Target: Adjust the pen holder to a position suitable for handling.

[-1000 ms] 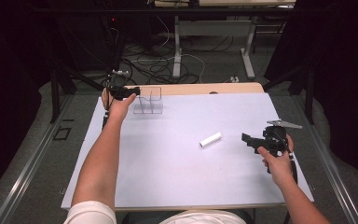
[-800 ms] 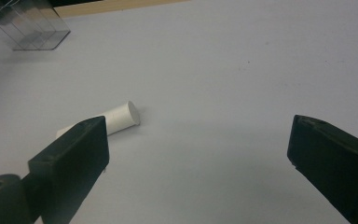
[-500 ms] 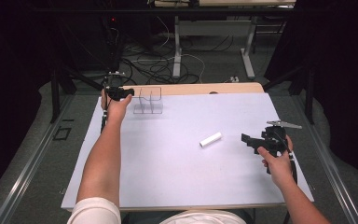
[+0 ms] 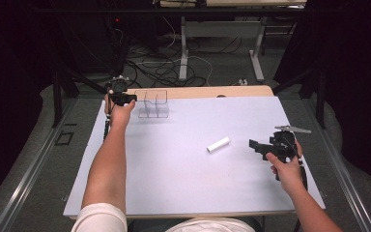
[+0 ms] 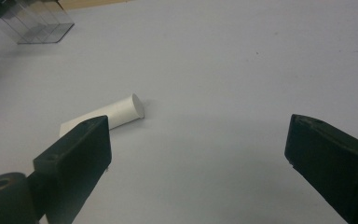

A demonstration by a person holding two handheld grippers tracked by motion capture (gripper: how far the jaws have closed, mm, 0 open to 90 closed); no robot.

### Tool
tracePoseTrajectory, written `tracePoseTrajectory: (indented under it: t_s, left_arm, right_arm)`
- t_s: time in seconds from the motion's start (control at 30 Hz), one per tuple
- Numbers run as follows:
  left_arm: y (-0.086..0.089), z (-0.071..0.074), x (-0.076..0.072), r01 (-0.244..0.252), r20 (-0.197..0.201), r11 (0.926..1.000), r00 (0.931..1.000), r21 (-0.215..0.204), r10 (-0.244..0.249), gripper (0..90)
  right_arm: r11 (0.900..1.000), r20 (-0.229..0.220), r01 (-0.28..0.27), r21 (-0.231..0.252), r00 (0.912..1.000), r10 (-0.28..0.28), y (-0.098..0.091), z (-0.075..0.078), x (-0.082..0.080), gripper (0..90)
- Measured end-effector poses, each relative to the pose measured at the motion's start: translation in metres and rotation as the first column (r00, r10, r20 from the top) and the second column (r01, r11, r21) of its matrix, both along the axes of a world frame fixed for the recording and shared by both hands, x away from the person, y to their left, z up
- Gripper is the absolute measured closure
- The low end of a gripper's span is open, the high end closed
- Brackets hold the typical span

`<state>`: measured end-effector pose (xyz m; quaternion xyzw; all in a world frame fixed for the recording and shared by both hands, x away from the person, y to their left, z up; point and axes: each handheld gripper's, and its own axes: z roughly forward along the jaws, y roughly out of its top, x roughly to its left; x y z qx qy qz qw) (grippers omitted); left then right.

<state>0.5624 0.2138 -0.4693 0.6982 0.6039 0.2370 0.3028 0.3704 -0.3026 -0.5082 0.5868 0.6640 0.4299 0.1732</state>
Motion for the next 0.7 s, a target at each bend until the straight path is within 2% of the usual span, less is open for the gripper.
tracePoseTrajectory:
  t_s: [0.07, 0.3, 0.5, 0.7]
  left_arm:
    - [0.0005, 0.0004, -0.0002, 0.003, -0.01, 0.9999, 0.9999, -0.013, -0.004, 67.0]
    - [-0.0033, -0.0001, -0.0005, 0.004, -0.009, 0.9998, 0.9999, -0.017, -0.004, 76.0]
    - [-0.0065, -0.0052, 0.0011, 0.004, -0.057, 0.9998, 0.9984, -0.022, -0.005, 82.5]
    - [-0.009, -0.0046, -0.0006, -0.035, -0.058, 0.9992, 0.9977, -0.021, 0.033, 87.4]
  right_arm:
    - [1.0, -0.001, -0.003, -0.001, 1.0, 0.003, 0.0004, -0.0003, 0.0001, 6.7]
    - [1.0, -0.006, -0.008, 0.001, 1.0, 0.008, 0.0018, -0.0008, 0.0003, 6.8]
    - [0.9999, -0.009, -0.013, -0.001, 0.9999, 0.013, 0.0018, -0.0017, 0.0005, 6.9]
    - [0.9999, -0.016, -0.016, 0.001, 0.9997, 0.016, 0.0031, -0.0024, 0.0006, 7.0]
